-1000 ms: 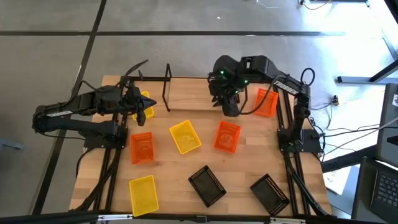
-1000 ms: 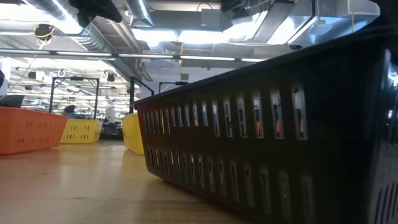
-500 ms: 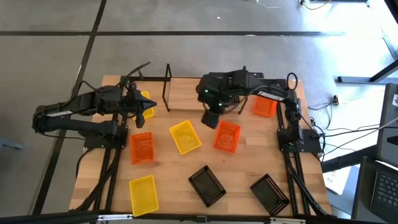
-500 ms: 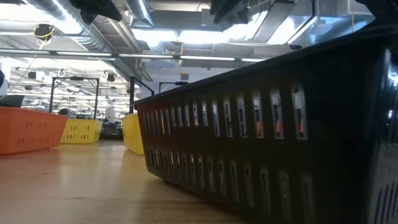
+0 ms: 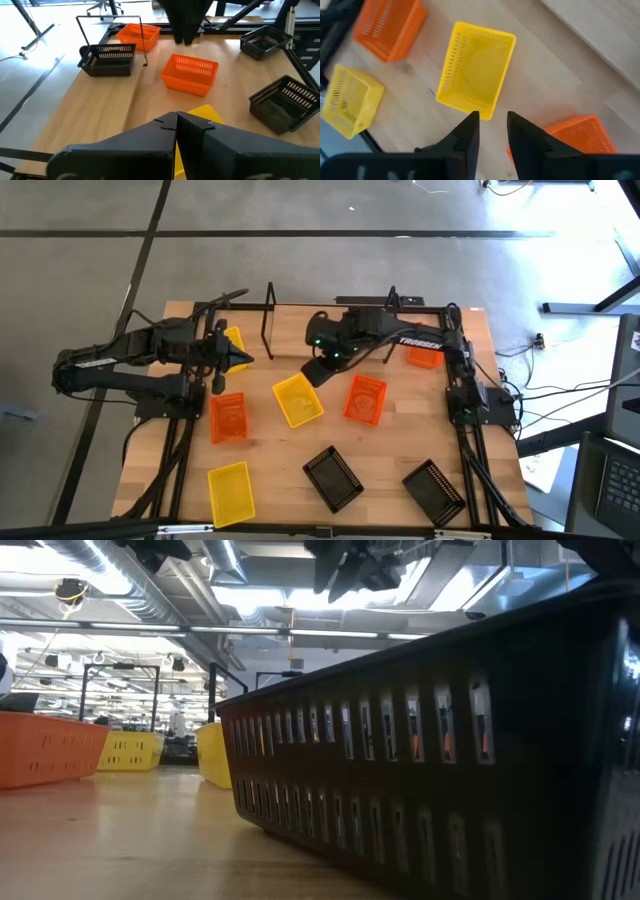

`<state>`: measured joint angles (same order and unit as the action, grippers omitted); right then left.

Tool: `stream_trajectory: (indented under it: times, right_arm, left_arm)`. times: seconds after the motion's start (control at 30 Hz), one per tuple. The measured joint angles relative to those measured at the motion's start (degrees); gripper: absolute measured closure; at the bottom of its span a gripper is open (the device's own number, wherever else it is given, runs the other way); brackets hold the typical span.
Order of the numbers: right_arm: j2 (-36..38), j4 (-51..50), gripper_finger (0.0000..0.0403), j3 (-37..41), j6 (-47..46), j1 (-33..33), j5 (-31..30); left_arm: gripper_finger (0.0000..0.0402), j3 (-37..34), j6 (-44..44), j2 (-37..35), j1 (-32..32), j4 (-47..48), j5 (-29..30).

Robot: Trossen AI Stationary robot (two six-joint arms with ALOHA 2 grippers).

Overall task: Stack baskets on shelf by color
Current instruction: Put the middle yellow bin on the shelf

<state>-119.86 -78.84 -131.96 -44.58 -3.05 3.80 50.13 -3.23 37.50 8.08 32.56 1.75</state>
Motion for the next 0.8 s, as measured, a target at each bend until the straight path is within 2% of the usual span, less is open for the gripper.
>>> stream_trajectory:
  times: [0.17,0.3,0.47,0.8]
  right_arm:
    - [-4.5,1.3,0.0306,0.0,-0.4,1.3,0.2]
    - [-8.6,3.9,0.0306,0.0,-1.8,1.6,0.2]
    - [-12.5,6.6,0.0306,0.0,-6.1,1.4,-3.7]
    - [-17.8,6.9,0.0306,0.0,-6.2,0.8,-2.7]
  left_arm:
    - [0.0401,0.0,-1.2,0.0,0.0,0.0,0.0]
    - [0.0401,0.0,-1.7,-0.8,-0.2,0.0,-3.1]
    - [0.0401,0.0,-2.8,-2.8,-1.2,0.0,-5.4]
    - [0.0401,0.0,-5.0,-8.0,-2.6,0.0,-5.6]
